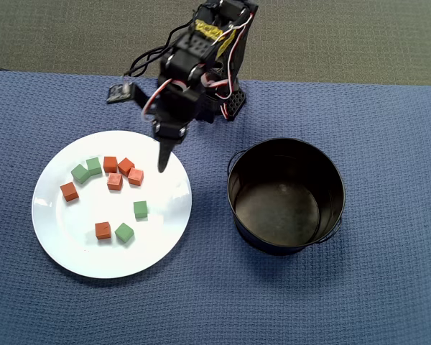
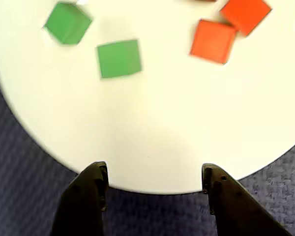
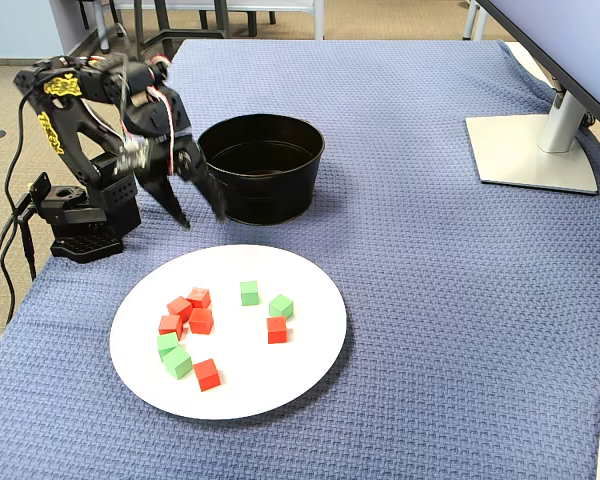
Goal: Pick up the red cubes from the white plate and place them in the black recipient
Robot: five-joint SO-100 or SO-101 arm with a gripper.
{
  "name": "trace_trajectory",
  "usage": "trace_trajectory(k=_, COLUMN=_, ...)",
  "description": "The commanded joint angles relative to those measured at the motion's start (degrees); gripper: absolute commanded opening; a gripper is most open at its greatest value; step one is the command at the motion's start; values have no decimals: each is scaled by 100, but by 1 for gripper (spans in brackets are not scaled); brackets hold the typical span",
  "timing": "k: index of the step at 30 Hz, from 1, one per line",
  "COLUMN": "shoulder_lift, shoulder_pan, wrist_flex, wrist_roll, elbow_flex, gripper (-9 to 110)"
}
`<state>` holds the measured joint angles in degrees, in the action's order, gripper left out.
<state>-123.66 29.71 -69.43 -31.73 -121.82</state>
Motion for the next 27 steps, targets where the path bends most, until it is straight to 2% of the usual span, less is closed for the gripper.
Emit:
trace_trajectory(k=1, shoulder_lift=949, shoulder_pan=316, wrist_flex=352, wrist_roll=-132, elbow_flex=475, gripper=18)
trace_trajectory(k=11, shoulder_lift=2479, shoulder_pan=817, wrist_flex=791, wrist_roll=-396, elbow_flex=914, gripper=19)
trace_trajectory(k=27, shoulder_lift=3480, shoulder_pan=853, wrist_flex=1055, wrist_roll=-896, elbow_flex=1292, gripper=19)
